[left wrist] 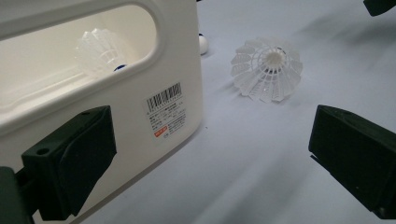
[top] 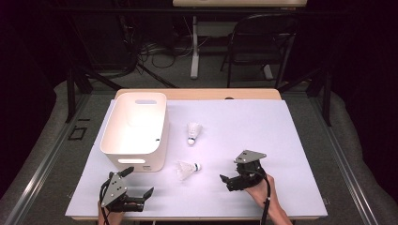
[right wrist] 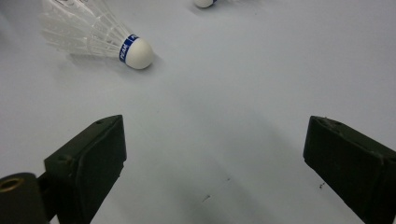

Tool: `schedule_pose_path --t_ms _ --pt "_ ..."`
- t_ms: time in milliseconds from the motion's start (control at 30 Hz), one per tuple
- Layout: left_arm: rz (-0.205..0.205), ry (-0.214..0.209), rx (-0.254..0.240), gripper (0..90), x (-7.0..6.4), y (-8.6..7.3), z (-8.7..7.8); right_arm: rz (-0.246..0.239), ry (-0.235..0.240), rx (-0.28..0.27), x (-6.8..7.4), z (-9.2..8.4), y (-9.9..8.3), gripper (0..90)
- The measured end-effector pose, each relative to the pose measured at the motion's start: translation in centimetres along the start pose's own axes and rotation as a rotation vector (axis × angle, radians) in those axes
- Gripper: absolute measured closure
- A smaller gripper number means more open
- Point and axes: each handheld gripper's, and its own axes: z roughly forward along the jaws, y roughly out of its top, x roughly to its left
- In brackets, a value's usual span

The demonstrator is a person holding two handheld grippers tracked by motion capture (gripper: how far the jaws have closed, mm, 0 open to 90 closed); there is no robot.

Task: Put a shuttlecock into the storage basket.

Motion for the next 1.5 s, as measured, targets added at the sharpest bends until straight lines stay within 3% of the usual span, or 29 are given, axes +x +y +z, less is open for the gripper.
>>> schedule_pose_path --t_ms 200,633,933,1100,1367,1500 --pt "0.003 -0.032 0.022 0.6 -0.4 0.2 0.4 0.029 -0.013 -0.014 -0.5 -0.7 -0.8 5.4" --pt "-0.003 -0.094 0.051 1.4 -1.2 1.2 1.2 0.028 -0.030 -0.006 -0.6 -1.0 -1.7 5.5" --pt "-0.008 -0.175 0.078 1.7 -2.4 2.1 2.8 0.019 -0.024 0.008 -0.8 -0.6 -1.9 5.6" --pt "-0.014 -0.194 0.099 1.6 -3.0 2.4 3.7 0.015 -0.022 0.007 -0.9 -0.7 -1.9 5.8" --pt "0.013 -0.220 0.145 3.2 -4.0 3.0 5.1 0.018 -0.016 0.000 -1.0 -0.7 -1.9 5.8" --pt "-0.009 -0.213 0.166 2.3 -4.7 3.5 5.9 0.015 -0.011 0.007 -0.9 -0.7 -1.9 5.8"
